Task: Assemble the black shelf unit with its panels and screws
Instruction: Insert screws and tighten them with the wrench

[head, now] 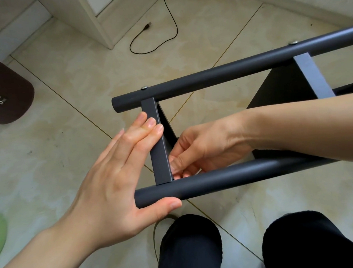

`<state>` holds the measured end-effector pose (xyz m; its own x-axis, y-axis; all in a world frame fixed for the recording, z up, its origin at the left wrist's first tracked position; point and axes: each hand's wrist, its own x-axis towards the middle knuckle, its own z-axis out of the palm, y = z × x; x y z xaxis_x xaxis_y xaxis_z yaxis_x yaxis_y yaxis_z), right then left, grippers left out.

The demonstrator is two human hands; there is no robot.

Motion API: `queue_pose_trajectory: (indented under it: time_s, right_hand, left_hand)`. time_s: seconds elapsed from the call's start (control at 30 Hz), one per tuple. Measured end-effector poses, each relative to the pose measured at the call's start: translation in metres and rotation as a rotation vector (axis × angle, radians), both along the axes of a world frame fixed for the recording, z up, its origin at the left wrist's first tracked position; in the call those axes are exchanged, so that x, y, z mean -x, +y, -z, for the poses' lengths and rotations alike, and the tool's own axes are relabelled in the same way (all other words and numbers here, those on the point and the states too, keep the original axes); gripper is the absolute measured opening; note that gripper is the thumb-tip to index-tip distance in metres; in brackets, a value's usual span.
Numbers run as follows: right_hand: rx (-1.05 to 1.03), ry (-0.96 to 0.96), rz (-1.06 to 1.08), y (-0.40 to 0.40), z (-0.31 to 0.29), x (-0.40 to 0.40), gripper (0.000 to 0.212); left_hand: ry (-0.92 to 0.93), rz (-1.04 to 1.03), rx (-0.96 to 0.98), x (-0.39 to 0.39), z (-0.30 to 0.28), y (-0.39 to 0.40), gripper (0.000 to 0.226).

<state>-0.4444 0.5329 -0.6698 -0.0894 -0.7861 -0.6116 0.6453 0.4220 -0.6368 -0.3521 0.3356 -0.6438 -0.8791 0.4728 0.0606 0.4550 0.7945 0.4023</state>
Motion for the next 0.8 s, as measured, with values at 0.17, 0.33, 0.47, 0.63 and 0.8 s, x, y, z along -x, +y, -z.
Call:
queue_pose_trajectory:
  time_s: [0.17,0.33,0.47,0.63,0.8]
  right_hand:
    - [-0.061,0.082,0.007,-0.0045,0.0015,-0.0047,0.02]
    - [-0.03,0.075,0.007,-0.0034,-0.0005,-0.0039,0.02]
    - [0.009,0.03,0.006,-0.0011,-0.0005,-0.0019,0.017]
    - [0.005,0.021,0.018,-0.0019,0.0027,-0.0025,0.02]
    - [0.014,0.0,0.045,-0.0028,0.0025,-0.0011,0.023]
  left_hand:
    - [-0.002,-0.006,0.001,-0.0001,0.0005,0.0004,0.093]
    - [-0.003,-0.003,-0.006,0.0,0.0011,0.0005,0.093]
    - [0.004,-0.005,-0.005,-0.0001,0.0005,0.0008,0.092]
    - [0.005,0.001,-0.006,-0.0001,0.0012,0.0005,0.092]
    - [0.002,-0.009,-0.008,-0.0007,0.001,0.0007,0.092]
